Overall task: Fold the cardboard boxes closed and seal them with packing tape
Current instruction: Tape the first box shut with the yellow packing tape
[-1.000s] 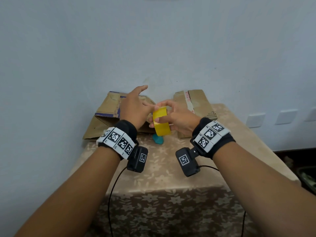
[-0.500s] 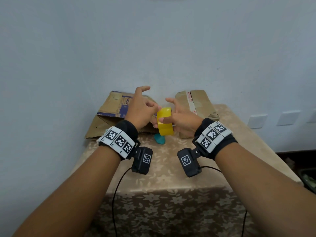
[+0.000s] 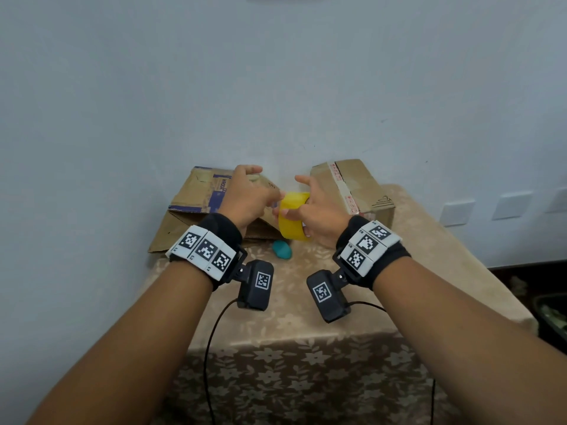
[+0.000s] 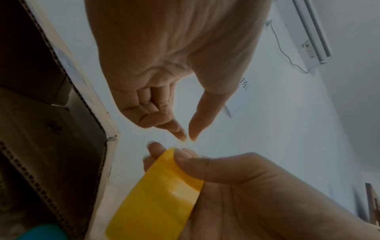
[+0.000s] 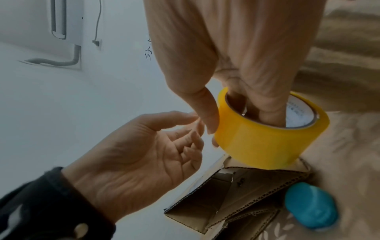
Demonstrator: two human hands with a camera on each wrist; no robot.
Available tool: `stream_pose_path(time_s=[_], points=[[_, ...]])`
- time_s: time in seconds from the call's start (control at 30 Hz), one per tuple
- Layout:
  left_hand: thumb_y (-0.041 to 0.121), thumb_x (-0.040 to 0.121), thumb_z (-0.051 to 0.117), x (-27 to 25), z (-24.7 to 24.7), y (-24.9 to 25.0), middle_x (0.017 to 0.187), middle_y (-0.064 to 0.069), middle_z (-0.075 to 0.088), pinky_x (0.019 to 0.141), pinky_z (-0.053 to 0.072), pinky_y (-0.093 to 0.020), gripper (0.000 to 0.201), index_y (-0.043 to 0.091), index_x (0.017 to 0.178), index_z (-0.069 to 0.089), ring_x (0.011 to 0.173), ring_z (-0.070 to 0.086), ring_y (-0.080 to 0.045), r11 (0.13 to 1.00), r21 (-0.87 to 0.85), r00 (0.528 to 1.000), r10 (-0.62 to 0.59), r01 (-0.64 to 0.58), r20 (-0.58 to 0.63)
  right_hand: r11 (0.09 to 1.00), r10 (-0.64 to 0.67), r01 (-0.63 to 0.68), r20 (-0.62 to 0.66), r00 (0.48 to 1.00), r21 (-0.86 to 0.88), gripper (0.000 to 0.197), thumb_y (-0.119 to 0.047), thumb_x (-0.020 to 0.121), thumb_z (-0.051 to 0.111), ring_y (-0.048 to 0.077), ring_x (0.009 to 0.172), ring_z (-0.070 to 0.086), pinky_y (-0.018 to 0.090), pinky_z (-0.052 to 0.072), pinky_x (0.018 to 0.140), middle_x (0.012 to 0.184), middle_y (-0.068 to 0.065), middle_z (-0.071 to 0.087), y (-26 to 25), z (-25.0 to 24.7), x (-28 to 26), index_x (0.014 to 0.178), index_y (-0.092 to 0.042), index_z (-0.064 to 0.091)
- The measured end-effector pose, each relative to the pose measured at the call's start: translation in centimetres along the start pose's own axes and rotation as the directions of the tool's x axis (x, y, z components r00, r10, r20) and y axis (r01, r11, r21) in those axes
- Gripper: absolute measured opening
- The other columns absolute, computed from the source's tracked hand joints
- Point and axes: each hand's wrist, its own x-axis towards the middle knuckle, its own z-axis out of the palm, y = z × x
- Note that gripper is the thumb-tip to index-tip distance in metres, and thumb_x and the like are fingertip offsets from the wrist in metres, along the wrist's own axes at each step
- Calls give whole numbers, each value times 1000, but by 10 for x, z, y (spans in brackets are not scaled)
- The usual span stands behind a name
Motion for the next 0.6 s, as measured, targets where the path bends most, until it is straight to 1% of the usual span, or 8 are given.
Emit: stream_pose_path(time_s=[0.1,0.13,0.2,0.33,0.4,0.43,0.5,0.6], points=[[10,77,83,1,0,-4,115,-12,66,58,47,-27,70,21,134,45,89,69,-20,999,14,998,-48,48,-38,999,-37,37,-16,999,-12,89,-6,88,77,27,96,62,24,44,52,119,19,60,-1,-4,-1,153,-33,23],[10,76,84,1,-1,-5,117,-13,65,57,47,-27,71,22,134,45,94,70,-23,998,26,997,-56,57,-46,998,-53,52,-15,998,-36,89,-4,87,77,26,96,60,22,45,56,116,16,60,0,-3,0,153,-32,23],[10,74,83,2,0,-4,121,-11,61,57,48,-30,73,22,136,45,100,68,-28,996,75,997,-45,50,-66,995,-76,76,11,997,-72,95,-8,82,80,29,111,62,27,47,70,129,13,60,0,-2,1,152,-36,22],[21,65,83,-4,-1,1,114,-7,64,79,60,-47,85,26,138,41,101,67,-31,951,309,993,62,-28,-100,994,-53,52,-7,999,-98,101,-21,70,83,31,104,68,41,57,87,124,24,64,3,6,3,149,-41,23],[26,60,80,-7,0,0,104,-6,70,79,61,-49,87,30,137,39,95,68,-28,928,370,992,86,-46,-91,994,-41,40,-10,999,-101,101,-24,65,82,36,111,67,51,55,98,125,27,62,6,8,2,146,-44,25],[28,58,79,-7,0,-1,102,-6,71,78,61,-49,88,31,136,39,94,69,-28,922,383,992,90,-52,-83,994,-33,32,-6,999,-108,101,-21,67,82,35,113,66,52,53,101,125,25,61,5,8,0,147,-44,25],[31,56,77,-6,1,-3,103,-6,72,79,61,-49,91,31,138,37,95,69,-29,911,409,993,93,-56,-72,992,-15,16,3,1000,-123,99,-11,78,83,28,110,63,42,54,97,118,15,59,3,4,-4,152,-36,23],[27,62,72,-8,3,-1,99,-7,71,80,60,-50,93,33,143,27,92,69,-33,878,475,994,96,-60,-52,995,13,-12,10,1000,-97,89,-3,88,77,17,81,53,24,44,63,97,5,49,2,-1,-8,155,-26,23]])
